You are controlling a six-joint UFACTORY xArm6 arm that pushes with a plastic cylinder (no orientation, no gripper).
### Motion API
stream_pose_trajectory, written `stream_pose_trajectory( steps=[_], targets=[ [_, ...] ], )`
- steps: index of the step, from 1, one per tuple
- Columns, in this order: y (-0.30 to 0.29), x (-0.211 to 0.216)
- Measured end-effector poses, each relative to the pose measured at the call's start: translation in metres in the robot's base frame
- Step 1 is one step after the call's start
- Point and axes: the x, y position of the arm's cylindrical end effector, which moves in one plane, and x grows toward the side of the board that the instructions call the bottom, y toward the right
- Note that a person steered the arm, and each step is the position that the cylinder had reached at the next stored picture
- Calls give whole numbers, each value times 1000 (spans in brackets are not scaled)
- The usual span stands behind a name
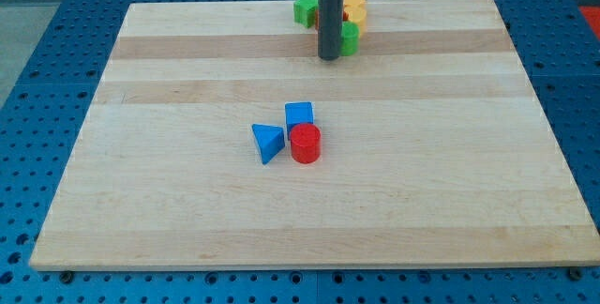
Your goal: Move green circle below to the red star
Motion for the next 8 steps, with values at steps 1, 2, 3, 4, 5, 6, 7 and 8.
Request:
stream_pose_trajectory(
  steps=[1, 2, 3, 4, 5, 6, 7, 8],
  targets=[
    [0, 3],
    [4, 12],
    [31, 13],
    [65, -1],
    [68, -17],
    [56, -19],
    [33, -19],
    [30, -21]
  ],
)
